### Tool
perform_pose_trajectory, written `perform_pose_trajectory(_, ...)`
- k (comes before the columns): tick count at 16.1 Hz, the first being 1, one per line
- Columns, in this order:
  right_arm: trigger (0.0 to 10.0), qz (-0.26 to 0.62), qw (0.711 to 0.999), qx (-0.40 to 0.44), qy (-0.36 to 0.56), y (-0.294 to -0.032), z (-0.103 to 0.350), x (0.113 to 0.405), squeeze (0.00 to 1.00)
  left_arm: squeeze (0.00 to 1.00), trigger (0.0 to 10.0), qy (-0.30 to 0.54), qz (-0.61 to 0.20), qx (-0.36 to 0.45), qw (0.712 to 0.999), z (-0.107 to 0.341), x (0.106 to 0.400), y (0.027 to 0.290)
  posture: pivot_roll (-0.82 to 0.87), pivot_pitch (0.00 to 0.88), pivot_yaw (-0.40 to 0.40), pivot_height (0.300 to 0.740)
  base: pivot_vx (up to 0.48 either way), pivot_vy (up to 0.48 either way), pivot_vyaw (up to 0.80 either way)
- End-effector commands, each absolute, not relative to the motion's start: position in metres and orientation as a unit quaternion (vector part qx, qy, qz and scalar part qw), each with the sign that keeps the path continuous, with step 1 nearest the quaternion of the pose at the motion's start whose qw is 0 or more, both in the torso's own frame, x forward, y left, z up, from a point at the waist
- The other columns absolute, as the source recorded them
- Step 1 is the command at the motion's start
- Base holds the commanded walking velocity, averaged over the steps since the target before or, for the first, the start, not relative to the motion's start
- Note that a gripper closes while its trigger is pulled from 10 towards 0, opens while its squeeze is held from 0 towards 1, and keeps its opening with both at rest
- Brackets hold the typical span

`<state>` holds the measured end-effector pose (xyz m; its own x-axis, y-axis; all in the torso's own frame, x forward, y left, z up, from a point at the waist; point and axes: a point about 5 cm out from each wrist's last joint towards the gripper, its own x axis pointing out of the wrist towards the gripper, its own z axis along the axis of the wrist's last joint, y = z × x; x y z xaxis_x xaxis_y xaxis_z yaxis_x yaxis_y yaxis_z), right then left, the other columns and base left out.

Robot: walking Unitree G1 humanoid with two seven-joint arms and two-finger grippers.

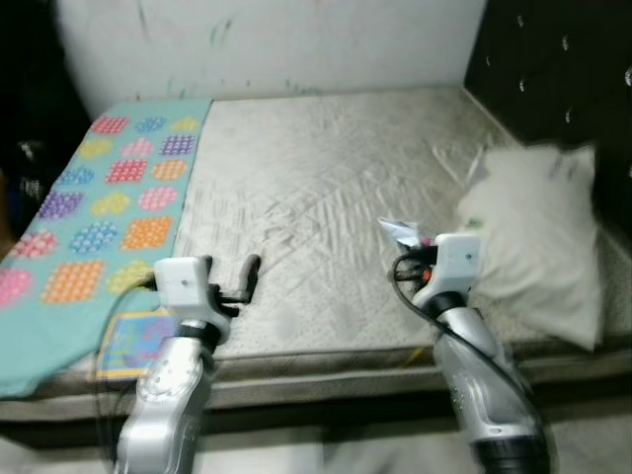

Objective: Clean up the room

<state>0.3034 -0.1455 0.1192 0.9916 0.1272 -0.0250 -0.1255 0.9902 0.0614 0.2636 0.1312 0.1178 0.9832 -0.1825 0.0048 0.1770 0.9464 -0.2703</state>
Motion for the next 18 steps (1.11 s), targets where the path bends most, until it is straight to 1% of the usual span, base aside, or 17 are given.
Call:
perform_pose_trajectory(1,10.0,0.076,0.996,0.036,0.004,-0.1377,0.124,0.3045,0.0,0.0,10.0,0.008,-0.083,-0.125,0.989,0.1188,0.2636,0.1389,-0.13,0.032,0.087,0.74,0.0,0.48,0.0)
perform_pose_trajectory(3,10.0,0.076,0.996,0.035,0.004,-0.1374,0.1237,0.3048,0.0,0.0,10.0,0.007,-0.083,-0.123,0.989,0.119,0.2639,0.1394,-0.13,0.029,0.087,0.74,0.0,0.48,0.0)
perform_pose_trajectory(11,10.0,0.079,0.996,0.035,0.002,-0.137,0.124,0.3063,0.0,0.0,10.0,-0.015,-0.104,-0.121,0.987,0.1246,0.2627,0.1373,-0.13,0.02,0.085,0.74,0.0,0.0,0.0)
perform_pose_trajectory(13,10.0,0.079,0.996,0.034,0.0,-0.1369,0.1241,0.3065,0.0,0.0,10.0,-0.016,-0.106,-0.121,0.987,0.1244,0.2623,0.1374,-0.13,0.02,0.085,0.74,0.0,0.0,-0.59)
perform_pose_trajectory(15,10.0,0.078,0.996,0.034,0.0,-0.1371,0.1238,0.3065,0.0,0.0,10.0,-0.016,-0.107,-0.122,0.987,0.1244,0.2621,0.1371,-0.13,0.022,0.086,0.74,0.262,0.0,-0.56)
perform_pose_trajectory(18,10.0,0.074,0.997,0.035,-0.003,-0.1371,0.1244,0.3058,0.0,0.0,10.0,-0.016,-0.11,-0.123,0.986,0.124,0.2619,0.1367,-0.13,0.025,0.088,0.74,0.262,0.0,0.0)
